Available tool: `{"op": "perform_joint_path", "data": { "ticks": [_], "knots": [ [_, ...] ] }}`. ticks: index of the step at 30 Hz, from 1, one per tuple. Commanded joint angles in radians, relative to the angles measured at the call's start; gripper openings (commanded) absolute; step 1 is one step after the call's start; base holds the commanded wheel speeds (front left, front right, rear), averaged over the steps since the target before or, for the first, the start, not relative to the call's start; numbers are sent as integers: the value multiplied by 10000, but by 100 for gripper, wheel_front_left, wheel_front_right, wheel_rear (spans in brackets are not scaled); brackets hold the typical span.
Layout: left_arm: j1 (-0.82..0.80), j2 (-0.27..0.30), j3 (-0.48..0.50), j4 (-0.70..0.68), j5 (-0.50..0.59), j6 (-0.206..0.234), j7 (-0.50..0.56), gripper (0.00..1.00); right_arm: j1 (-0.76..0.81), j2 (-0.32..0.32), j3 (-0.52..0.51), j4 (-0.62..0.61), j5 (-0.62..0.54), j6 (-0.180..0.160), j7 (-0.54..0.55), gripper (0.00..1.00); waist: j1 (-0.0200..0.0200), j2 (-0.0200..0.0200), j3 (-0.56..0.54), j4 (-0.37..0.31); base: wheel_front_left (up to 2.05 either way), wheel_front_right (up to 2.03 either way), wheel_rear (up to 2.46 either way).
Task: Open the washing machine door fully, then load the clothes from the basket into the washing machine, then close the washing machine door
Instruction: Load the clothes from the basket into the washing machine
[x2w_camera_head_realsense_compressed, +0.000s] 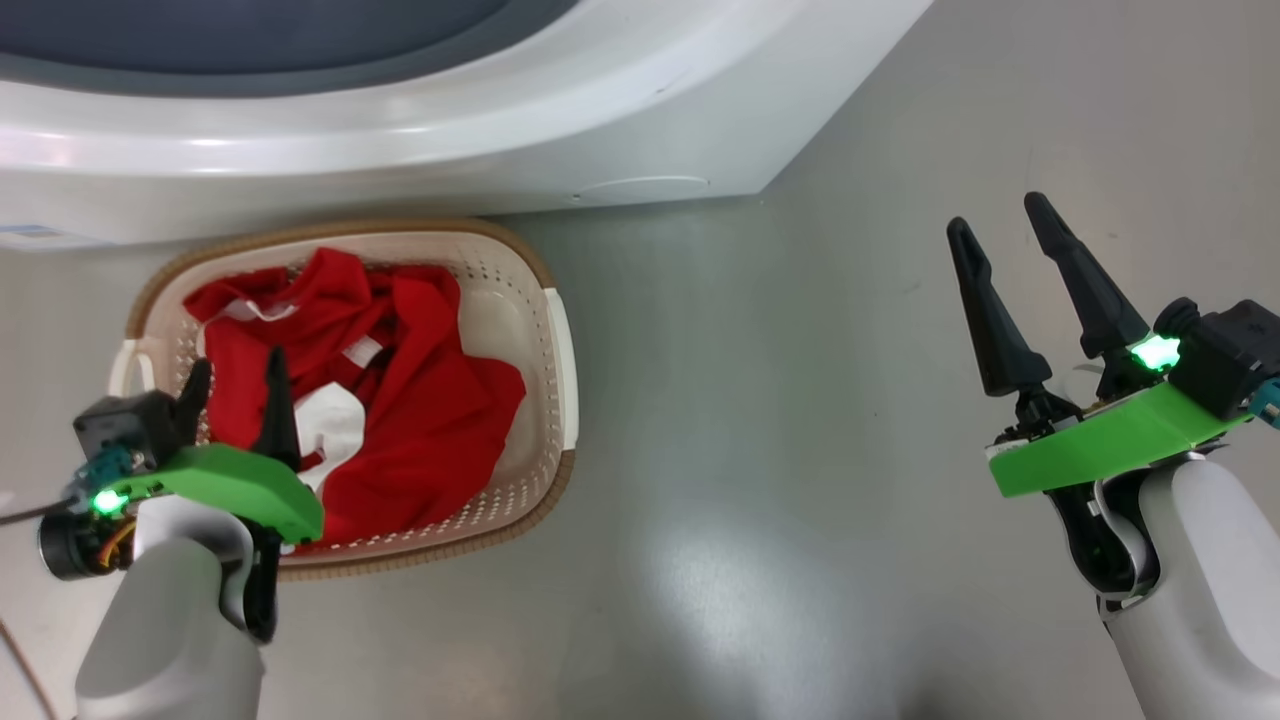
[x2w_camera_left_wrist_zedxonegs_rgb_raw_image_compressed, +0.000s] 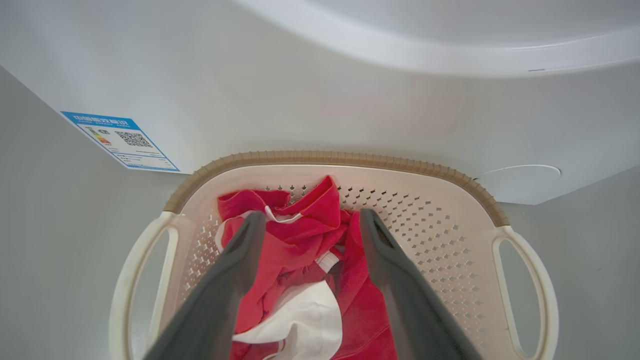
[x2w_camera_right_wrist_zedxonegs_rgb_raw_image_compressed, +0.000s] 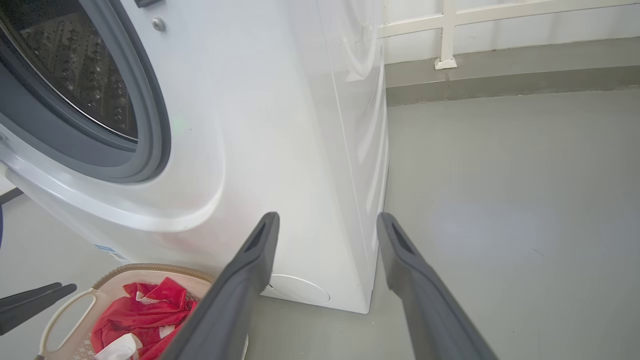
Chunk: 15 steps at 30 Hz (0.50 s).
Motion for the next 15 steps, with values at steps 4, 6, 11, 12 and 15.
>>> {"op": "perform_joint_path", "data": {
  "ticks": [4,6,11,12,15],
  "knots": [
    [-442,433,330,654,113,-141,-122,100,16,34,222,-262,-95,16,-118,100,0,0,376,-167,0,0,0],
    [-680,481,357,1076,89,-162,-122,100,-36,53,242,-280,-94,16,-118,100,0,0,507,-221,0,0,0],
    [-1247,623,410,2081,42,-168,-122,100,-140,98,256,-325,-100,16,-118,100,0,0,835,-368,0,0,0],
    [-1348,630,406,2265,43,-140,-122,100,-157,104,251,-336,-100,16,-118,100,0,0,899,-398,0,0,0],
    [-1647,744,412,2806,13,-141,-122,100,-204,135,236,-375,-99,16,-118,100,0,0,1098,-484,0,0,0]
  ]
}}
